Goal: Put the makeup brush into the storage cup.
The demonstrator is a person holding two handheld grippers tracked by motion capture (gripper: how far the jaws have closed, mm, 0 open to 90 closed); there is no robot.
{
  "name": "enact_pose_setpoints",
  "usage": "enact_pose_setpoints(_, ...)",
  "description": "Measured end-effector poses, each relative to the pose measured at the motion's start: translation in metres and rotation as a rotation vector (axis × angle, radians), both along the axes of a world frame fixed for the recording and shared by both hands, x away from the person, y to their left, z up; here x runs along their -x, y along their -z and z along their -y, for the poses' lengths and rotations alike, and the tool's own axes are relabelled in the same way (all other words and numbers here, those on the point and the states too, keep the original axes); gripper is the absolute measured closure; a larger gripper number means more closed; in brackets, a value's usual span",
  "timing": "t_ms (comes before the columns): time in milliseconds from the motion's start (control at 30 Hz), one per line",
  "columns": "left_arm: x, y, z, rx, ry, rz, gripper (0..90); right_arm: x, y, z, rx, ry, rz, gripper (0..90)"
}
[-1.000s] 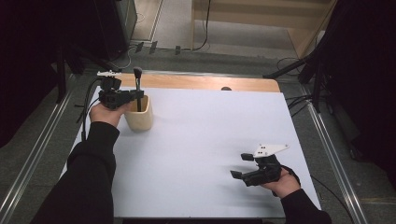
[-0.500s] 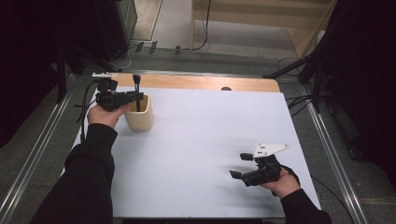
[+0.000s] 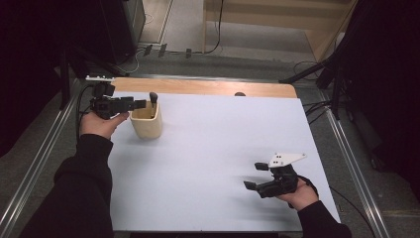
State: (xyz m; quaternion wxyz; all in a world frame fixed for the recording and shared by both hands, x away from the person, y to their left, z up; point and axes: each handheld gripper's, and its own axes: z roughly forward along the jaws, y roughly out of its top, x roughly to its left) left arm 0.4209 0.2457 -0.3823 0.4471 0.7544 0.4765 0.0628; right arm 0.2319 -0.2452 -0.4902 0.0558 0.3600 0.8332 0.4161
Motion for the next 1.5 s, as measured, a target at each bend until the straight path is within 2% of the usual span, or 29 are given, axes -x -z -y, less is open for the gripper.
enact_pose_setpoints(33, 0.002, 0.000, -0.002, 0.014, 0.006, -0.020, 32.8, 0.000, 0.000, 0.000, 0.000, 0.001, 0.001, 19.8)
enact_pose_setpoints(67, 0.002, 0.000, -0.002, 0.014, 0.006, -0.020, 32.8, 0.000, 0.000, 0.000, 0.001, 0.002, -0.001, 19.8)
enact_pose_setpoints(100, 0.003, 0.000, -0.004, 0.004, 0.017, -0.048, 32.8, 0.000, 0.000, 0.000, 0.001, 0.002, -0.001, 19.8)
enact_pose_setpoints(167, 0.006, -0.001, -0.006, -0.008, 0.019, -0.047, 32.8, 0.000, 0.000, 0.000, 0.005, 0.001, -0.001, 19.8)
enact_pose_setpoints(400, 0.014, -0.001, -0.013, -0.009, 0.027, -0.048, 32.1, 0.000, 0.000, 0.000, 0.004, 0.000, 0.002, 19.8)
enact_pose_setpoints(433, 0.016, -0.001, -0.015, 0.010, 0.035, -0.073, 32.3, 0.000, 0.000, -0.001, 0.004, -0.004, 0.004, 19.8)
enact_pose_setpoints(600, 0.023, -0.001, -0.016, 0.012, 0.048, -0.072, 32.3, -0.001, 0.000, -0.001, 0.003, -0.005, 0.001, 19.8)
enact_pose_setpoints(967, 0.035, 0.006, -0.026, -0.009, 0.065, -0.090, 30.8, -0.001, 0.000, -0.001, 0.000, -0.007, 0.002, 19.8)
enact_pose_setpoints(1133, 0.041, 0.008, -0.027, -0.011, 0.062, -0.085, 30.7, -0.001, 0.000, -0.001, 0.000, -0.007, 0.002, 19.8)
enact_pose_setpoints(1267, 0.049, 0.015, -0.030, -0.003, 0.077, -0.107, 30.6, -0.001, -0.001, 0.000, -0.006, -0.005, 0.003, 19.8)
enact_pose_setpoints(1500, 0.058, 0.019, -0.030, -0.004, 0.095, -0.116, 30.6, -0.001, -0.001, 0.000, -0.014, -0.006, 0.006, 19.8)
